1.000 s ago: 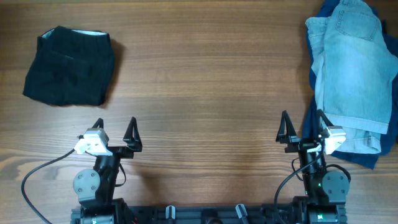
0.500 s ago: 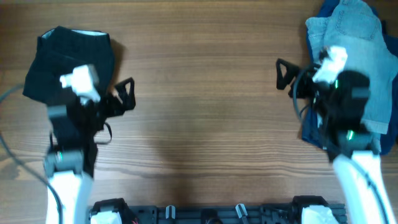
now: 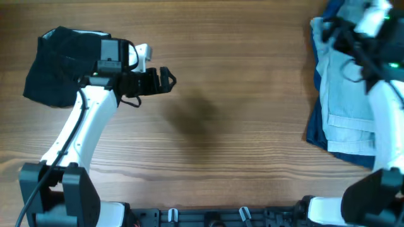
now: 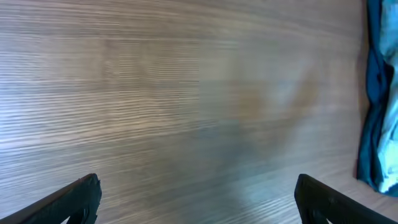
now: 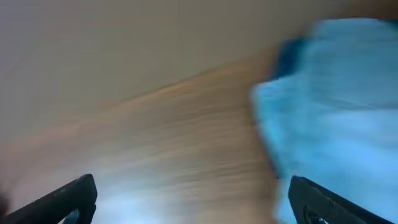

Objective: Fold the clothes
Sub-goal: 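Reach the right gripper to the light-blue jeans pile and grasp them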

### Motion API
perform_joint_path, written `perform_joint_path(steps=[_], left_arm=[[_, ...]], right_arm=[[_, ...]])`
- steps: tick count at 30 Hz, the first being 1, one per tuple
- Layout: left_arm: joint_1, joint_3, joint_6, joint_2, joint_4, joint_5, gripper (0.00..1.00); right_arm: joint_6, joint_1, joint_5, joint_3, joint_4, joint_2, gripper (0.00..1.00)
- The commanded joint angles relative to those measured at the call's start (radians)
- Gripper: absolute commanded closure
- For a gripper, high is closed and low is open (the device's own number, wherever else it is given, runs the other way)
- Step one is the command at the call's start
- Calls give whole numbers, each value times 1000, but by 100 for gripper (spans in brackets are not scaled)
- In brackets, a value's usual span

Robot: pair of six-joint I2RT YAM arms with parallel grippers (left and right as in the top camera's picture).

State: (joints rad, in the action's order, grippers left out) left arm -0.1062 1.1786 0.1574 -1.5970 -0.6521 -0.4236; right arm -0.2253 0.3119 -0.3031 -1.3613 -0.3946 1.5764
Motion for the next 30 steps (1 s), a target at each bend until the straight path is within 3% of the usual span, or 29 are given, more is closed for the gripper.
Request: perform_joint_path(steps=[1,9,14,17,21,24,27,30], left_arm=[[-18,21,-23,-2,25,-33,0],[-49,21,-23,-2,53,-32,0],[-49,20,-19,-2,57,-32,0],[-49,20,-19,-2,58,-32,0],[-49,20,-19,-2,62,-32,0],[-49,20,-19,-2,62,-32,0],[-49,20,-19,-2,70,-32,0],[-49,21,-18,-2,82,-33,0]], right_arm=[[-21,119,-6,-23,18,95,4],[108,72,110,-23,115,378,11],[143,-31,264,-23,175,467,11],[138,-65,367,-23,184,488,18],[116,-64,430,-23,169,488,52],[75,-61,450,-23,150,485,64],[34,-61,449,-23,127,460,96],[25,-63,410,-23,109,372,96]])
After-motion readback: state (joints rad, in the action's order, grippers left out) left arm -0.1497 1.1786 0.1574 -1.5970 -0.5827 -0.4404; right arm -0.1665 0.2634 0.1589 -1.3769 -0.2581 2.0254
